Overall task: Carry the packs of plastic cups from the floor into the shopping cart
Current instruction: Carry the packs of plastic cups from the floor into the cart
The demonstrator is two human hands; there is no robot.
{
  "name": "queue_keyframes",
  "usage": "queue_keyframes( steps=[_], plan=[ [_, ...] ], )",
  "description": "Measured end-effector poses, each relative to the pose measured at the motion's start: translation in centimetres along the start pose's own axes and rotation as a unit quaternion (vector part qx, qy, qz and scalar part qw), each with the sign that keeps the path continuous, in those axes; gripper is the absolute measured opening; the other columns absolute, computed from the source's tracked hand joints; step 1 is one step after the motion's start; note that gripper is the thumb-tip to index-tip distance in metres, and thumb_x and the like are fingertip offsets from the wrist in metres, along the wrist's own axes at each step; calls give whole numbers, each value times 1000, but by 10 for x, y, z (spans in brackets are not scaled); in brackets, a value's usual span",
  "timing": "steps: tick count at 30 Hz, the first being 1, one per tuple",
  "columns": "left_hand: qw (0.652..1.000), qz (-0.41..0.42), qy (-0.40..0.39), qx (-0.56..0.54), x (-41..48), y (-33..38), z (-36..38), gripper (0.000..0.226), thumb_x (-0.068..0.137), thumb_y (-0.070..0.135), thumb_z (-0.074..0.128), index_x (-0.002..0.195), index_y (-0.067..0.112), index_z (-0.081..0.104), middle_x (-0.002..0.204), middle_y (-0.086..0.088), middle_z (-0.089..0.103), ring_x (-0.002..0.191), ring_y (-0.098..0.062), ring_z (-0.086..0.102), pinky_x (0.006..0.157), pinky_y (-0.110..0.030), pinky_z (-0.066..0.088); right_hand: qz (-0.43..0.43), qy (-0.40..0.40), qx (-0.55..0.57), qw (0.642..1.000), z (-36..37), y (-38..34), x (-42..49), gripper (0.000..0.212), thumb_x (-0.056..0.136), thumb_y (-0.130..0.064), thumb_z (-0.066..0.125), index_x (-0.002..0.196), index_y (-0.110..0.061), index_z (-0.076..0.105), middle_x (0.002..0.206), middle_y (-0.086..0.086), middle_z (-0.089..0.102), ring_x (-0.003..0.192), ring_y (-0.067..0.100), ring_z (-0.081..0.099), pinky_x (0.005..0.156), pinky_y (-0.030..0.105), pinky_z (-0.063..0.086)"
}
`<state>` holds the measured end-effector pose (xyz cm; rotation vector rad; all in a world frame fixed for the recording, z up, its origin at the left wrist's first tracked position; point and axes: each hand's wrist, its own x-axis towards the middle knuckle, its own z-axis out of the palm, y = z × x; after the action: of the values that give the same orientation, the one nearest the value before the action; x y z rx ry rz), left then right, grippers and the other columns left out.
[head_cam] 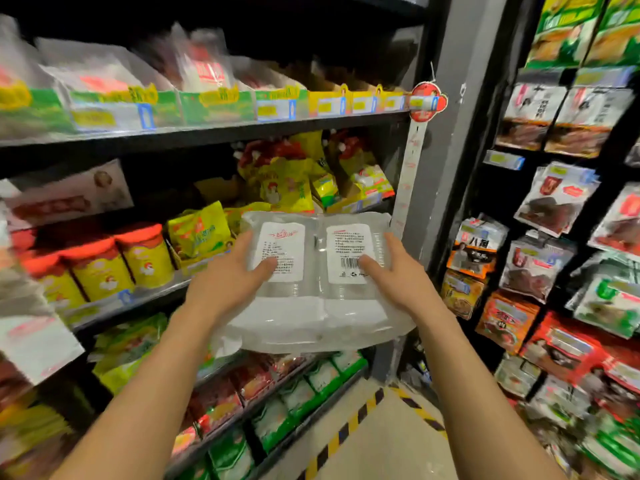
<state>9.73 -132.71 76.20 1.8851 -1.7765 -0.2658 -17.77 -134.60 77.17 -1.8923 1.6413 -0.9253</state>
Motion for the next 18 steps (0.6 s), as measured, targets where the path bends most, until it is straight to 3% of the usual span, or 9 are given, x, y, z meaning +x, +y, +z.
queue_keyframes(
  steps=[3, 6, 10, 16, 18],
  plan=[
    [999, -36, 29, -4, -25, -5, -22, 85, 76, 82, 33, 150, 46, 13, 145, 4, 50, 125, -28, 52, 95, -45, 46, -28, -28, -1, 999, 8, -19, -1, 66, 95, -45, 54, 150, -23, 24, 141, 6, 51, 124, 29, 51, 89, 34, 40],
    [993, -90, 76, -20, -56, -17, -38, 78, 87, 68, 45, 153, 40, 13, 149, 3, 45, 129, -26, 49, 96, -39, 44, -64, -72, -7, 995, 23, -40, -1, 72, 94, -49, 54, 151, -22, 20, 142, 8, 50, 124, 31, 51, 96, 41, 43],
    [980, -142, 133, -30, -114, -36, -68, 74, 94, 56, 47, 155, 36, 11, 155, 3, 34, 136, -24, 41, 94, -33, 36, -119, -118, -1, 986, 53, -80, -16, 71, 93, -49, 55, 151, -22, 24, 142, 8, 50, 126, 30, 49, 91, 39, 41],
    [945, -249, 210, -7, -237, -88, -140, 77, 92, 55, 51, 155, 34, 12, 149, -1, 44, 129, -25, 48, 85, -29, 36, -217, -195, 44, 956, 119, -170, -95, 76, 93, -48, 57, 154, -20, 21, 153, 2, 37, 139, 24, 36, 103, 34, 34],
    [934, -273, 232, -4, -290, -107, -170, 78, 92, 56, 50, 155, 34, 10, 151, 0, 41, 133, -24, 44, 88, -32, 37, -255, -214, 55, 941, 142, -206, -133, 74, 92, -49, 58, 153, -25, 24, 148, -2, 44, 137, 23, 40, 100, 34, 36]
  ],
)
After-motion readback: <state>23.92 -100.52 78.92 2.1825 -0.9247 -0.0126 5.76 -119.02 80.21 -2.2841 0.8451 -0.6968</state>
